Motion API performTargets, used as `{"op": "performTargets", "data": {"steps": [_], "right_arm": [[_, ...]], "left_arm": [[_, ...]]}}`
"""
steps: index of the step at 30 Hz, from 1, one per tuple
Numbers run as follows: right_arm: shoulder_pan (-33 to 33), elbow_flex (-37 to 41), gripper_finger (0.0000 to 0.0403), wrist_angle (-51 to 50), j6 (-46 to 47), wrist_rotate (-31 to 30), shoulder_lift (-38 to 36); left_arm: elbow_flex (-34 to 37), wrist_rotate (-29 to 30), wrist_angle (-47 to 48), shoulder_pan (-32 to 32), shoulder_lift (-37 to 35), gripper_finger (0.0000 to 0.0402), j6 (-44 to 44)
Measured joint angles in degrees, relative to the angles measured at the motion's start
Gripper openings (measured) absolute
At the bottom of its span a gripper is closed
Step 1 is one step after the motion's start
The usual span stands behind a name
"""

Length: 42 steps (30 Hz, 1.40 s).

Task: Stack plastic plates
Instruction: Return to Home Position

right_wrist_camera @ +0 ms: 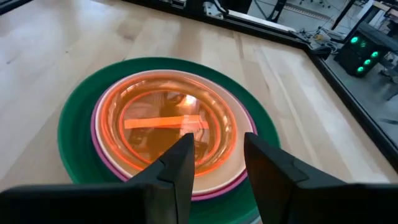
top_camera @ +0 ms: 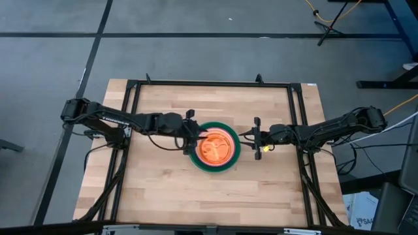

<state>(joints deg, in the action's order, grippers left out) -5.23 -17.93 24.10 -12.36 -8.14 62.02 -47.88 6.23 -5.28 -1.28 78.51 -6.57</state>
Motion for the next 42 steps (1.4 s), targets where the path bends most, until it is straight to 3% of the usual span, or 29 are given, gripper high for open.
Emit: {"op": "performTargets", "data": {"steps": [9,13,18,31,36,42], "right_arm": [[0.00,0.00,0.0133,-0.15,0.77,-0.55,-0.02],[0.00,-0.02,0.0133,0.07,3.04,-4.02,-0.02],[0.02,-0.02,0.0133,-0.21,3.24,-10.21,-1.39],[0.02,-0.02,0.0133,-11.70,4.67,-10.75,-17.94],[0.02,0.78,0.0133,-15.94,4.85,-8.17,-26.73],[0.02,8.26,0.0133,-13.42,4.92,-7.76,-37.78]], "left_arm": [[19.08,1.95,-22.01,0.35,-8.67,0.0114,2.71],[26.99,5.32,-27.68,0.39,-15.09,0.0114,4.28],[33.35,8.54,-28.94,0.39,-23.88,0.0114,6.58],[47.48,13.22,-29.33,0.41,-42.08,0.0114,8.10],[47.45,11.81,-26.74,0.39,-47.20,0.0114,8.25],[47.45,10.44,-25.20,0.37,-49.19,0.0114,7.98]]}}
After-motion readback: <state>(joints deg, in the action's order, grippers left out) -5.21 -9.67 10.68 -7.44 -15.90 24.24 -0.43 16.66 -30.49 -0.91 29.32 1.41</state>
